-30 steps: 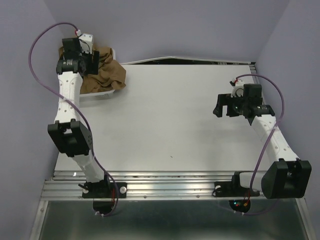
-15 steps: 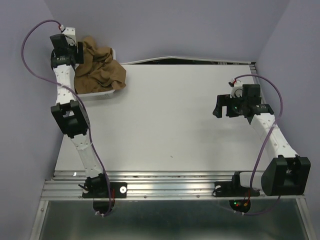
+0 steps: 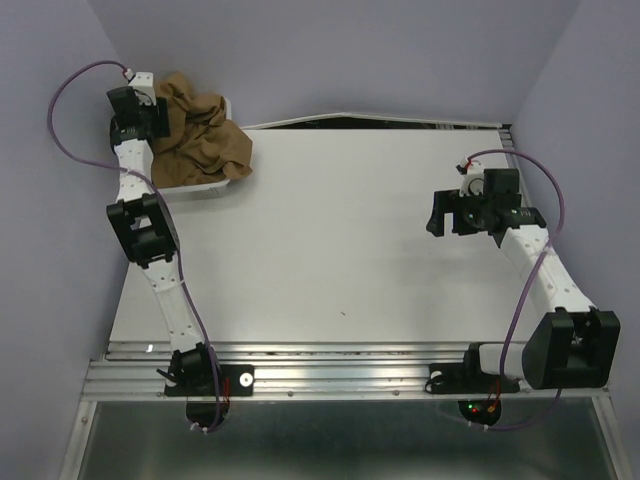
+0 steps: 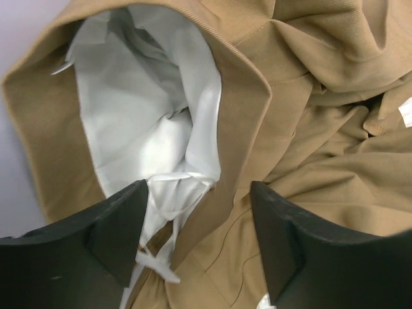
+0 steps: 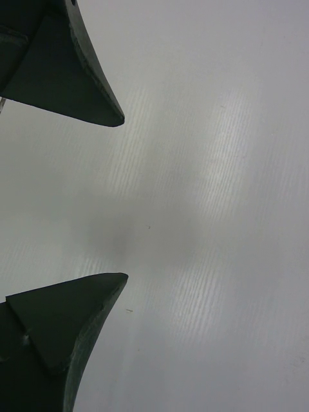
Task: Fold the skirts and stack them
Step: Grab the skirt from the pile
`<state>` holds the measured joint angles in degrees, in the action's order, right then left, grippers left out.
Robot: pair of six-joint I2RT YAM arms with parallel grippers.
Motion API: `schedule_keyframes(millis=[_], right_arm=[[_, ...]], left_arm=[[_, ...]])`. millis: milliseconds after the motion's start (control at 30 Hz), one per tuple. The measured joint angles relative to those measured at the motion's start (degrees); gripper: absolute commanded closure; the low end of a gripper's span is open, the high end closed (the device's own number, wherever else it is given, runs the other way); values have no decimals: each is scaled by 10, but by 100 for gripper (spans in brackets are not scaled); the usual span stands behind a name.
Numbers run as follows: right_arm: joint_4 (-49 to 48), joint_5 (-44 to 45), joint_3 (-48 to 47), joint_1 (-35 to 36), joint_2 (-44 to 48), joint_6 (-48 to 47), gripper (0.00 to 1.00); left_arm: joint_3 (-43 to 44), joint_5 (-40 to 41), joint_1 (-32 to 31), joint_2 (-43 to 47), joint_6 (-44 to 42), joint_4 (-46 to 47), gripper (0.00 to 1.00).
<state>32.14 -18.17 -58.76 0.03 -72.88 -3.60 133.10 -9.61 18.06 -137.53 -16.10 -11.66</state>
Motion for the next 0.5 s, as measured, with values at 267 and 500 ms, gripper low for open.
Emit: schedule_keyframes(millis=[267, 500], right_arm=[[1, 11, 0, 0, -17, -3, 0], [5, 19, 0, 0, -14, -3, 0]], left_arm=[[6, 2, -3, -35, 15, 42, 85], [17, -32, -3, -38, 53, 52, 100]])
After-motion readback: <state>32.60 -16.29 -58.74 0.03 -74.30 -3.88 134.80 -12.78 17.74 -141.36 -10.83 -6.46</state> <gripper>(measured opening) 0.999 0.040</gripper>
